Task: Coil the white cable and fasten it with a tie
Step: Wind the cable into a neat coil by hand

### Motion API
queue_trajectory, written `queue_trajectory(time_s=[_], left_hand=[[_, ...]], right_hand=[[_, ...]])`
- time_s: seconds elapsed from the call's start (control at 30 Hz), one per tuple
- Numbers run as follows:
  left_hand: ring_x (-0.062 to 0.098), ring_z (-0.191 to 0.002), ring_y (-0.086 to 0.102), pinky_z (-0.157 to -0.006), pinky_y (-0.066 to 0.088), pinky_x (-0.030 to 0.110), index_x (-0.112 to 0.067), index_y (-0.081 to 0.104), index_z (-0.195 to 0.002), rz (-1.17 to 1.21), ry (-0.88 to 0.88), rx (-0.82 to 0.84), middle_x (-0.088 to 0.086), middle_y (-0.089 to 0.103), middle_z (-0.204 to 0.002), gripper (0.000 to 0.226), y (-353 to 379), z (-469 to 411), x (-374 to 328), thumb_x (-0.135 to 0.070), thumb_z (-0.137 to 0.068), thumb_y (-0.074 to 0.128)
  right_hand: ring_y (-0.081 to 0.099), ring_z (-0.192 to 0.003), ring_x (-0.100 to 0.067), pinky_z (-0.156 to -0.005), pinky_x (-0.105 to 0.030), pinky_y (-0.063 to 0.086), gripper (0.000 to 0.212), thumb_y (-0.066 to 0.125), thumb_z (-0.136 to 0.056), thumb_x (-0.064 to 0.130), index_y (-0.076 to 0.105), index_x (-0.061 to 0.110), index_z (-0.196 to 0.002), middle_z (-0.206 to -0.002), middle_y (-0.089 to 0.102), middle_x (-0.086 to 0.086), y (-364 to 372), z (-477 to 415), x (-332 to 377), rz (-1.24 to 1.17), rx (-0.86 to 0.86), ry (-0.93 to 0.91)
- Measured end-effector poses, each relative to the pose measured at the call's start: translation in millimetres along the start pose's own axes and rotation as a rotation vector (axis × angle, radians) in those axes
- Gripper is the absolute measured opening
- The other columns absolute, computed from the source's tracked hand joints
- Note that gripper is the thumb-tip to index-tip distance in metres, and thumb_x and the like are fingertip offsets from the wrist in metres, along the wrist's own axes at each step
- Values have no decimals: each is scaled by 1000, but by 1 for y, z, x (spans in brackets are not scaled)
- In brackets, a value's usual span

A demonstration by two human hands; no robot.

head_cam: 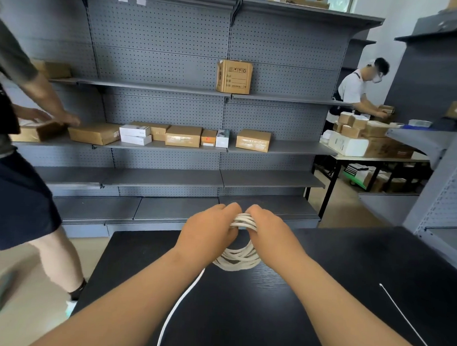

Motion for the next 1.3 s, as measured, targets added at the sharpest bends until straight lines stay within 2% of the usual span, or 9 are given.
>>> queue_trajectory(time_s=[0.1, 0.23, 0.4, 0.57, 0.7, 0.83, 1.07, 1.2, 1.3], left_hand=[[23, -84, 56, -64, 41, 32, -21, 51, -102, 194, -119, -37, -2, 61, -91, 14, 0, 2, 4, -26, -88, 51], [23, -77, 58, -66, 47, 36, -18, 53, -92, 410, -244, -52, -1, 61, -78, 11, 1, 2, 12, -26, -85, 58], [28, -71, 54, -62, 44, 36, -11, 51, -89, 421, -218, -77, 6, 58, -71, 8, -3, 0, 10, -18, -87, 54], [28, -67, 45, -57, 34, 33, -12, 44, -85, 253, -140, -82, 1, 47, -66, 7, -6, -2, 7, -17, -89, 48], [27, -76, 53, -62, 37, 32, -17, 44, -98, -3, -39, -56, 0, 52, -82, 12, -11, 0, -1, -28, -92, 44], [26, -82, 57, -61, 33, 30, -20, 42, -98, -115, 22, -66, -1, 58, -92, 16, -9, 3, -5, -34, -92, 43], [18, -76, 53, -63, 37, 28, -22, 52, -86, 92, -115, 8, -5, 59, -85, 20, -7, 2, 6, -42, -82, 54], [17, -77, 54, -66, 40, 29, -22, 56, -80, 236, -176, -43, -6, 53, -82, 19, -4, 1, 6, -40, -80, 59], [20, -78, 56, -68, 41, 30, -23, 61, -86, 177, -226, -170, -6, 51, -87, 20, -5, 5, 3, -43, -82, 57]], right_hand=[[54, -91, -29, -72, -36, 41, 14, 41, -96, 13, 49, 12, -107, -99, 56, -9, -3, 0, -3, -80, -52, 51], [51, -78, -21, -65, -32, 38, 9, 45, -95, 13, 53, 13, -100, -87, 58, -4, -6, 0, -13, -415, -125, 199], [52, -77, -18, -65, -31, 39, 9, 48, -94, 13, 56, 16, -98, -80, 56, 3, -3, 0, -13, -559, -138, 253], [53, -79, -21, -68, -33, 41, 13, 49, -92, 11, 53, 18, -102, -83, 57, 2, -11, 1, -7, -368, -113, 140], [54, -89, -26, -75, -38, 45, 21, 45, -92, 12, 50, 20, -111, -97, 55, -2, -12, 4, 4, -118, -86, 9], [54, -90, -33, -70, -37, 41, 17, 39, -95, 16, 46, 18, -110, -99, 52, -7, -6, 5, 5, 86, -60, -36], [35, -74, -24, -46, -25, 13, 25, 39, -95, 8, 40, 16, -119, -92, 35, -5, -10, 11, 8, 327, -101, -73], [36, -73, -24, -46, -25, 14, 28, 35, -96, 6, 37, 14, -122, -97, 40, -7, -14, 13, 11, 299, -103, -14], [38, -73, -26, -54, -29, 27, 24, 32, -96, 4, 37, 11, -118, -91, 34, -4, -14, 11, 11, 226, -107, 47]])
Point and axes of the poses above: each hand's wrist, its own z-axis away from the middle knuckle, its own y-axis out of the palm, x = y × z, the point moved 3 cm from there along -z, towards the middle knuckle
